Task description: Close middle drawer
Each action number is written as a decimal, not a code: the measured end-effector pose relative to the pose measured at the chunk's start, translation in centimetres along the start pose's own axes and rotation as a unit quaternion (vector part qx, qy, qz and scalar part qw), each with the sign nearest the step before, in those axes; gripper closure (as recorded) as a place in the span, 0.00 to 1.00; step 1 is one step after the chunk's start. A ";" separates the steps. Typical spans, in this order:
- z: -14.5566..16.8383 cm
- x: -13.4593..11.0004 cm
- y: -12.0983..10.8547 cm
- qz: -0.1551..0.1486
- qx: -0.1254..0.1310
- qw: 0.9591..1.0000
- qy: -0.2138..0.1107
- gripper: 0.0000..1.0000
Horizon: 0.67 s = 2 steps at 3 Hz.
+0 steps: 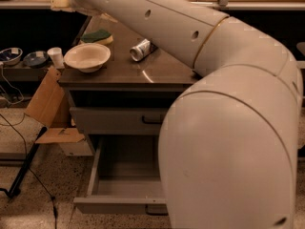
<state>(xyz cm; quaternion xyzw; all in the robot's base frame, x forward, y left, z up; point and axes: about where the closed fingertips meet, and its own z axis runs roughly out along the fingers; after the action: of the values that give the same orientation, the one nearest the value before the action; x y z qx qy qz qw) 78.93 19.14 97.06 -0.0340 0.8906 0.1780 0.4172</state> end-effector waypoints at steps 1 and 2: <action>1.7 -0.4 0.3 0.019 0.005 0.999 -0.048 0.00; 1.8 -0.9 0.0 0.053 0.008 0.997 -0.063 0.00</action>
Offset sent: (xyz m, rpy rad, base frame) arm 0.0135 0.0077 -0.0058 0.0376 -0.0722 -0.0524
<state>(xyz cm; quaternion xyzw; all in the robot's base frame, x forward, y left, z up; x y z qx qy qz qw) 80.83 19.72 96.68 0.0278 0.8645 0.1950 0.4625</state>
